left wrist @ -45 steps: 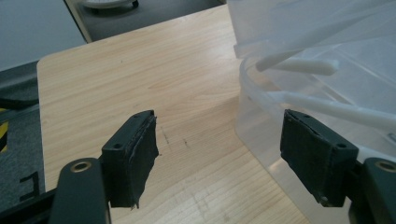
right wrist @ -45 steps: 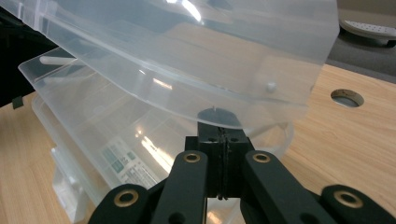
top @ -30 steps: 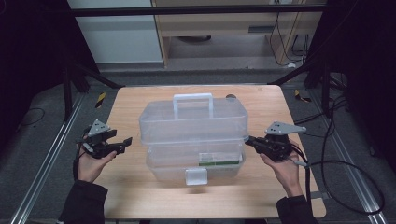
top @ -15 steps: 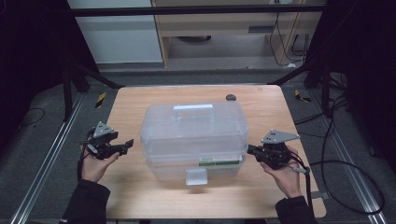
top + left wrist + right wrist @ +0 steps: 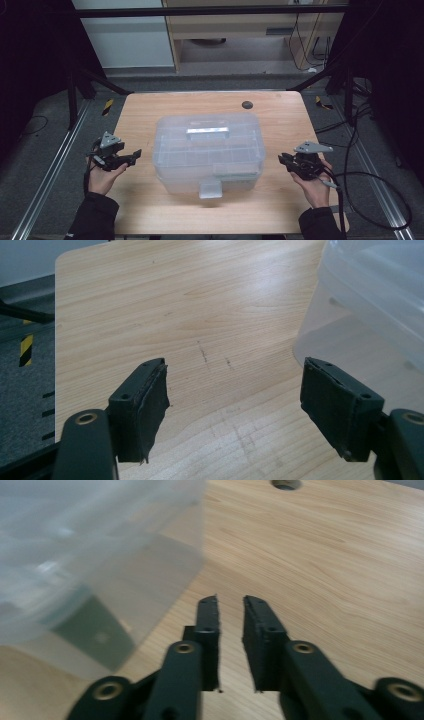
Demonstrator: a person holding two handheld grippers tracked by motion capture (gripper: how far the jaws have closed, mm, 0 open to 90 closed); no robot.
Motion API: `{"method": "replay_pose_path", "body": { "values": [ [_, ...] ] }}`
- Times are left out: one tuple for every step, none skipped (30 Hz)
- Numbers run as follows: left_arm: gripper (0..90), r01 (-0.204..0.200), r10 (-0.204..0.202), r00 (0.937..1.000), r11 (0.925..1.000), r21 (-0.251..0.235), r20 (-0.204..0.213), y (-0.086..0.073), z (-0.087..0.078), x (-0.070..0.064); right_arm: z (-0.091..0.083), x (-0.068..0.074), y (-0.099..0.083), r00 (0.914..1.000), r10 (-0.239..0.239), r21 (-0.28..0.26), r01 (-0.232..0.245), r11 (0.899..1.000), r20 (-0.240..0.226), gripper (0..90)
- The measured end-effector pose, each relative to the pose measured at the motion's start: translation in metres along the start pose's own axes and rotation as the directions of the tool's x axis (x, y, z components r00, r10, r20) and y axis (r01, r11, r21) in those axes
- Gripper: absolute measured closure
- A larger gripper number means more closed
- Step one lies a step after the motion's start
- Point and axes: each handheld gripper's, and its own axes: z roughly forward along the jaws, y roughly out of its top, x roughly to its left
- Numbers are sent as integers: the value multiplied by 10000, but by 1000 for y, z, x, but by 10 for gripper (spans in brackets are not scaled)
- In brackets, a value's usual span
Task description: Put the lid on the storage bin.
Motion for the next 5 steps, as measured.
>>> {"method": "replay_pose_path", "body": {
  "values": [
    [263, 25, -25, 10000, 10000, 45, -39, -1, 1, 1, 1, -3, -2, 9999, 80, 43, -81, 10000, 134, 654],
    [262, 50, -49, 10000, 9999, 87, -40, -2, 2, 1, 2, -6, -5, 9990, 123, 55, -126, 9999, 422, 598],
    [262, 79, -78, 9999, 9999, 128, -73, -3, 4, 1, 3, -8, -6, 9982, 184, 158, -194, 9997, 573, 543],
    [260, 44, -42, 10000, 9998, 198, -88, -4, 4, 2, 5, -11, -9, 9968, 154, 201, -170, 9997, 784, 507],
    [260, 57, -55, 9999, 9998, 207, -89, -4, 5, 2, 6, -12, -10, 9959, 143, 167, -159, 9997, 892, 482]
  ]
}}
